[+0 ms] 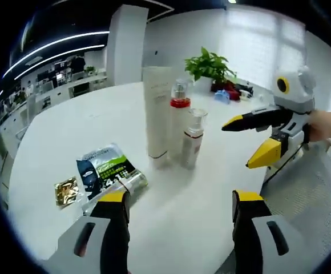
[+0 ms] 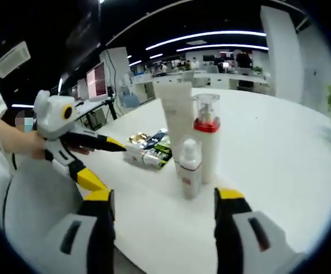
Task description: Arrange the skincare products in the storage area until every visible bottle or jar stands upright without overlapping.
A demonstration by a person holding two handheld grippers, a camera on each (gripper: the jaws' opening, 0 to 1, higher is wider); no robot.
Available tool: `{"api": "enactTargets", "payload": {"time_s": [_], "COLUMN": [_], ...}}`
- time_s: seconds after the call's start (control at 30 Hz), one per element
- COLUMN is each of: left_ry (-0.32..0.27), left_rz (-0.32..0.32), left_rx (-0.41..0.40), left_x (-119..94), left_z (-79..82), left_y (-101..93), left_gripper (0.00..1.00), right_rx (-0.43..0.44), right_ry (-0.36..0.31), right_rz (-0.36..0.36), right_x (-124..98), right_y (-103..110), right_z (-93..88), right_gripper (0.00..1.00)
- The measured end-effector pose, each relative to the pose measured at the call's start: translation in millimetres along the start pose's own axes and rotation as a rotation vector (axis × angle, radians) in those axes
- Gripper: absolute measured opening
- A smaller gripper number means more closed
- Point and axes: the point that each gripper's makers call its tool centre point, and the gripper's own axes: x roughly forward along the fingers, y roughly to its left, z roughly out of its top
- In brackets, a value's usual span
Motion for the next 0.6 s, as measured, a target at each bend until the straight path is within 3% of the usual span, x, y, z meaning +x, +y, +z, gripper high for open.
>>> {"api": "enactTargets", "payload": {"time_s": [0.6], "left_ry": [-0.027], "left_rz": [0.095], "left_rx": [-0.084], "left_x": [-67], "left_z": [-15.2], "left_y": [24.1], "left_gripper": [0.82], "right_rx": [0.035], "right_ry": [-0.045], "right_rz": [-0.009], "right_x": [-20], "right_y": [17], "right_z": [6.8], "right_gripper": [0.87]}}
